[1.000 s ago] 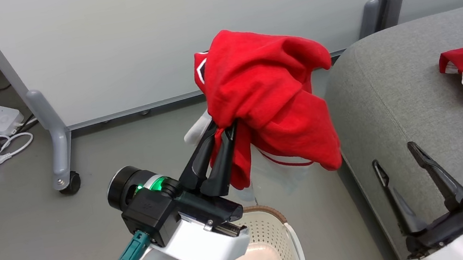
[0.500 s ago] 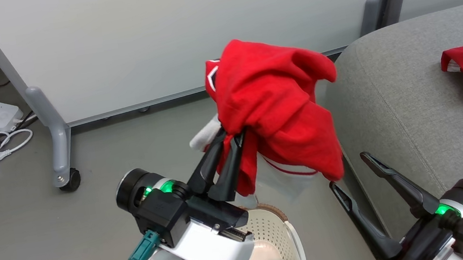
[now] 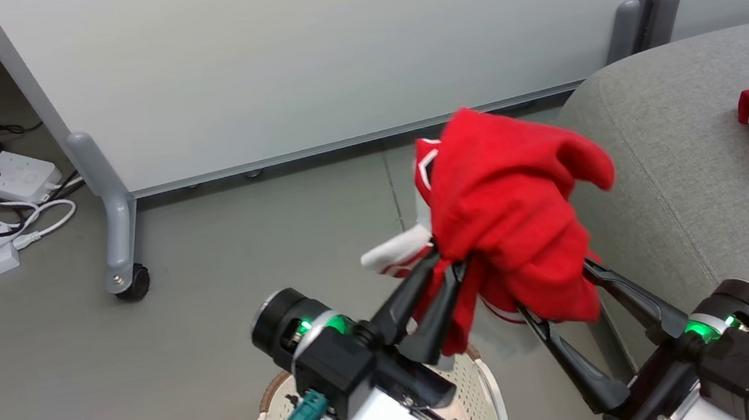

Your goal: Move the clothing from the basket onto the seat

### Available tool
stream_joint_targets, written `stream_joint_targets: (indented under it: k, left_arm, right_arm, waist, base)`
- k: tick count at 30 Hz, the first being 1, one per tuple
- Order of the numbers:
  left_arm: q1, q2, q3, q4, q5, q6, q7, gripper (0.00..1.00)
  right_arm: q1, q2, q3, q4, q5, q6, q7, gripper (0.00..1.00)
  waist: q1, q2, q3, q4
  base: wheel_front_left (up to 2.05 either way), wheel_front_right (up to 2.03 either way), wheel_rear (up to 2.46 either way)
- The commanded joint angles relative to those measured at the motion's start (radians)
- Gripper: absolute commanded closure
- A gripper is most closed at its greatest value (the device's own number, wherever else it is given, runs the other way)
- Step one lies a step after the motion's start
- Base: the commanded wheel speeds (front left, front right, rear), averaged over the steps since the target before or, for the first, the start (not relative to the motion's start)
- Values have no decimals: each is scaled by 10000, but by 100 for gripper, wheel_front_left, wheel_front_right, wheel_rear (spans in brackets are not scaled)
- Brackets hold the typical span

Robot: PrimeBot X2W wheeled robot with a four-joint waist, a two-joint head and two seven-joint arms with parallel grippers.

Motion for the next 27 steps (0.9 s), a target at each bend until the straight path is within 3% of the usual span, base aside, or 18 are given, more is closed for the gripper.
stream_joint_targets:
  k: [1, 14, 15, 16, 17, 27]
  left_arm:
    - [-122, 22, -170, 84, 164, -87, -20, 100]
    - [-211, 22, -1160, 319, -75, -235, -20, 100]
    - [-232, 20, -1209, 328, -102, -245, -18, 100]
    - [-249, 23, -1238, 336, -106, -238, -20, 100]
    - [-267, 20, -1264, 343, -106, -239, -20, 100]
    - [-254, 28, -1191, 494, -165, -250, -13, 100]
  right_arm:
    - [-176, -17, 74, 95, -89, 2, -55, 0]
    - [-591, 147, 386, 518, -278, 2, -56, 0]
    - [-559, 102, 528, 679, -202, 2, -55, 7]
    - [-606, 70, 607, 737, -225, 2, -55, 84]
    - [-647, 88, 614, 767, -201, 2, -55, 100]
    - [-517, 514, 14, 599, 170, 2, -56, 100]
  waist:
    - [0, -1, -18, 44]
    - [0, -1, 27, 199]
    - [0, -1, 34, 211]
    - [0, -1, 42, 214]
    - [0, -1, 49, 213]
    - [0, -1, 161, 228]
  base:
    - [0, 0, 0]
    - [0, 0, 0]
    - [0, 0, 0]
    - [0, 0, 0]
    - [0, 0, 0]
    - [0, 0, 0]
